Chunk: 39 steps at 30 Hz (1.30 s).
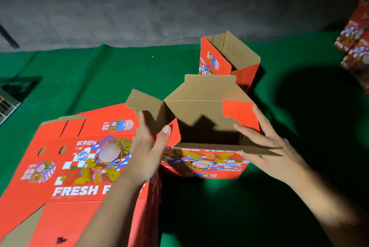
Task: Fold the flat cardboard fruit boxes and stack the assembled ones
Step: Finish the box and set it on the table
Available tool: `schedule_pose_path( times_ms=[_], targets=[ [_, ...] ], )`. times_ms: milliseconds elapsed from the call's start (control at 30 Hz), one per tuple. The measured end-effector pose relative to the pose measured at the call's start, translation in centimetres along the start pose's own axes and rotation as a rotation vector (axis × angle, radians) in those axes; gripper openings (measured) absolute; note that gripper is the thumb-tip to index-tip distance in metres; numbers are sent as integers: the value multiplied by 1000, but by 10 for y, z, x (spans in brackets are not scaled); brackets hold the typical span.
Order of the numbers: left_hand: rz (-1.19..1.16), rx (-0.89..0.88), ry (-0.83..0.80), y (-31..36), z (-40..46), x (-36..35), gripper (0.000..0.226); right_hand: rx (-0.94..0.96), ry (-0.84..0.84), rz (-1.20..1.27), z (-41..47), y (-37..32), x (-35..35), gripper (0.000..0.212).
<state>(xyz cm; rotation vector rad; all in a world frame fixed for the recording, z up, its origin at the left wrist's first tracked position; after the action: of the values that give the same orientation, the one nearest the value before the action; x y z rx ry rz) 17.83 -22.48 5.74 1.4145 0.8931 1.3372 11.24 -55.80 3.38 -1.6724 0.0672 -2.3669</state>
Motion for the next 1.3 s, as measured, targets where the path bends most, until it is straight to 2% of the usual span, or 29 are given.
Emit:
schedule_pose_path(
  times_ms=[67,167,267,367,467,533,633,700,833,900,967,1033,1100,1200,1267,1300],
  targets=[
    [26,79,39,-4,-1,-3,102,-58,43,-13,-5,-2,-6,69],
    [-17,82,86,-7,-1,-5,100,-200,164,16,-3,8,-3,65],
    [16,20,171,-8,1,-11,100,-73,124,-39,4,29,4,49],
    [152,-100,268,-12,6,-19,92,-177,48,219,6,24,-4,66],
    [223,-85,335,-22,19,-22,82,-245,-30,388,19,11,-13,83],
    [243,-100,334,-27,25,-18,81,-254,-117,612,31,9,-9,69],
    [228,-125,293,-29,30,-13,86,-407,-119,975,51,12,3,38],
    [203,-95,291,-29,31,-9,94,-416,-131,1072,60,12,10,36],
    [167,-98,275,-30,26,-4,98,-270,-299,1343,57,-12,18,43],
    [173,-117,270,-30,23,-3,95,-197,-284,1219,51,-12,18,48],
    [186,-119,267,-32,19,-2,92,-80,-240,772,46,-4,20,53],
    [197,-117,253,-34,13,-2,89,-29,-136,283,41,12,23,47],
    [167,-136,244,-35,5,-5,82,-2,-1,44,36,24,23,44],
    [110,-168,324,-30,-1,-12,63,-83,85,91,30,25,12,37],
    [229,-198,336,-23,0,-13,56,-276,48,279,25,12,3,57],
    [298,-195,305,-19,1,-13,59,-357,39,332,21,5,-2,69]
  ],
)
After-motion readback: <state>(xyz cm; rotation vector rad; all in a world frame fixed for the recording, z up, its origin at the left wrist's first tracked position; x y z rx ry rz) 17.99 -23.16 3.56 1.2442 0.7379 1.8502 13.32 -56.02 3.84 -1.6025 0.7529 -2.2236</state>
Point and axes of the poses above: each hand's wrist, its own z-axis towards the middle knuckle, its own x-axis out of the back of the hand, y = z × x, the point moved 1 cm from there along z, towards the middle knuckle, and after that the axes turned 13 degrees about -z, right-handed, at the moved point
